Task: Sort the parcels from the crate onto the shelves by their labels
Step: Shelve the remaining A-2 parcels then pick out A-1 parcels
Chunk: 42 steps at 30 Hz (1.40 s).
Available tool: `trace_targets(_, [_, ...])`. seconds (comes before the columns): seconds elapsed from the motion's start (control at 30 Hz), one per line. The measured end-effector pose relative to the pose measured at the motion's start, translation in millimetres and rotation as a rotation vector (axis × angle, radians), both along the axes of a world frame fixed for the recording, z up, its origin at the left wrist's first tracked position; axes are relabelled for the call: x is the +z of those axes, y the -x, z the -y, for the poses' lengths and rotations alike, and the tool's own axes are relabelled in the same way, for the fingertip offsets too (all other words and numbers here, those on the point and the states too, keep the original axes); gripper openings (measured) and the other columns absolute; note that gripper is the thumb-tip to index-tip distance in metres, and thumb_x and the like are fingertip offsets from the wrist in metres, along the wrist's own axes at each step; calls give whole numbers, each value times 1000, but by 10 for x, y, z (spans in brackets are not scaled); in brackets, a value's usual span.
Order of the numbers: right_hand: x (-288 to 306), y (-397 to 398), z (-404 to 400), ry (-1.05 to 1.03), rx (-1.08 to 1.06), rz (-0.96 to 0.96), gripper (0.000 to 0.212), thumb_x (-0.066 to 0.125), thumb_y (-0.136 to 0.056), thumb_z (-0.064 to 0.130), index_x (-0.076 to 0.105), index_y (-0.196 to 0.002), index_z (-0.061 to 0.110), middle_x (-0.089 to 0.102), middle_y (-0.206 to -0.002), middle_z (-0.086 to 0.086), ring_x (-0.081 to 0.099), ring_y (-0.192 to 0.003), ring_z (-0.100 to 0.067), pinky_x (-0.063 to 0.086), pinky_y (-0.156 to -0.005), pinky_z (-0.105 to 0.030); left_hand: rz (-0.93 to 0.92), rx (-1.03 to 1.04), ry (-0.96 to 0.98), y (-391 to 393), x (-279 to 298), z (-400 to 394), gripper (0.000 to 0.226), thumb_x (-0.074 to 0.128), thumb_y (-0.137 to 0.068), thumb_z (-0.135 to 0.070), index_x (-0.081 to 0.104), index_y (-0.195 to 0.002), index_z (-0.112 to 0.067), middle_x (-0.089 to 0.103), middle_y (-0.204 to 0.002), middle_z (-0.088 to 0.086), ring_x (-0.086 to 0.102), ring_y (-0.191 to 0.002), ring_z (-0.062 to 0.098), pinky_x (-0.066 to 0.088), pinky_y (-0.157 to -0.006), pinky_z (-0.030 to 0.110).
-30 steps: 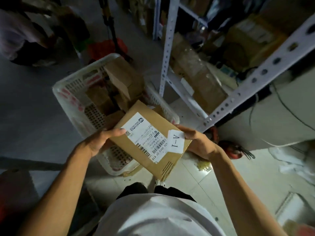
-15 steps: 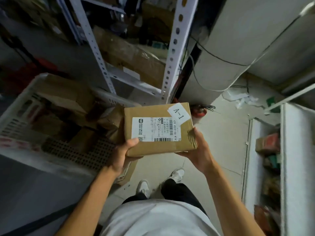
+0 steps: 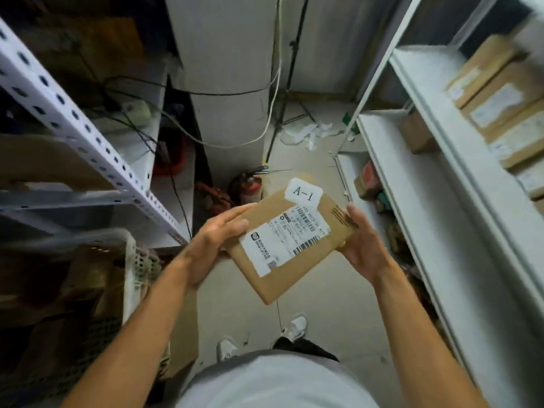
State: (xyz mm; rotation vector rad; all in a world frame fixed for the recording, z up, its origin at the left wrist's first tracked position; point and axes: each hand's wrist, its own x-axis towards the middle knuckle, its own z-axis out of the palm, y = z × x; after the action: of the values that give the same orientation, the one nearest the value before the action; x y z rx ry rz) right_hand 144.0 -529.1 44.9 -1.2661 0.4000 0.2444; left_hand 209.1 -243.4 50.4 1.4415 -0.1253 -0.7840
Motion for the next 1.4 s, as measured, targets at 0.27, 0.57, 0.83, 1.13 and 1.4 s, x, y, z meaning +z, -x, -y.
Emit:
trace_targets(0.27, [1, 356, 629, 169, -212, 123, 77, 70, -80, 54, 38, -148, 37, 57, -143, 3, 58, -128, -24, 51, -99, -56, 72, 160, 156, 178, -29, 1701, 57, 51, -89, -39, 42, -145, -43, 65, -130, -1, 64, -116, 26, 54, -88, 51])
trace_targets(0.57, [285, 720, 1653, 462, -581, 192, 50, 71, -80, 48, 56, -128, 50, 70, -117, 6, 70, -105, -15, 60, -86, -37, 248, -242, 149, 30, 32, 2885, 105, 83, -61, -64, 31, -150, -45, 53, -145, -6, 54, -130, 14, 53, -99, 35])
trace_targets(0.83, [1218, 617, 2553, 788, -769, 342, 54, 69, -79, 45, 53, -131, 44, 63, -121, 1, 64, -109, -9, 54, -74, -12, 451, -431, 348, -420, 977, 4142, 101, 82, -70, -51, 29, -154, -32, 49, -147, 11, 54, -130, 24, 55, -93, 36])
trace_targets(1.13, [2250, 709, 3423, 1224, -1084, 425, 87, 75, -76, 49, 34, -151, 36, 45, -132, 5, 47, -125, -5, 48, -93, -12, 696, -642, 623, -578, 2121, 5462, 82, 67, -92, -10, 19, -157, -22, 43, -152, 11, 48, -137, 25, 53, -99, 44])
trace_targets(1.4, [2309, 1288, 4003, 1380, -1346, 141, 87, 71, -75, 65, 37, -149, 34, 55, -130, -2, 54, -120, -16, 54, -98, -39, 861, -825, 579, -125, 2350, 6513, 85, 75, -83, -15, 30, -150, -40, 52, -138, -16, 54, -125, 21, 55, -95, 50])
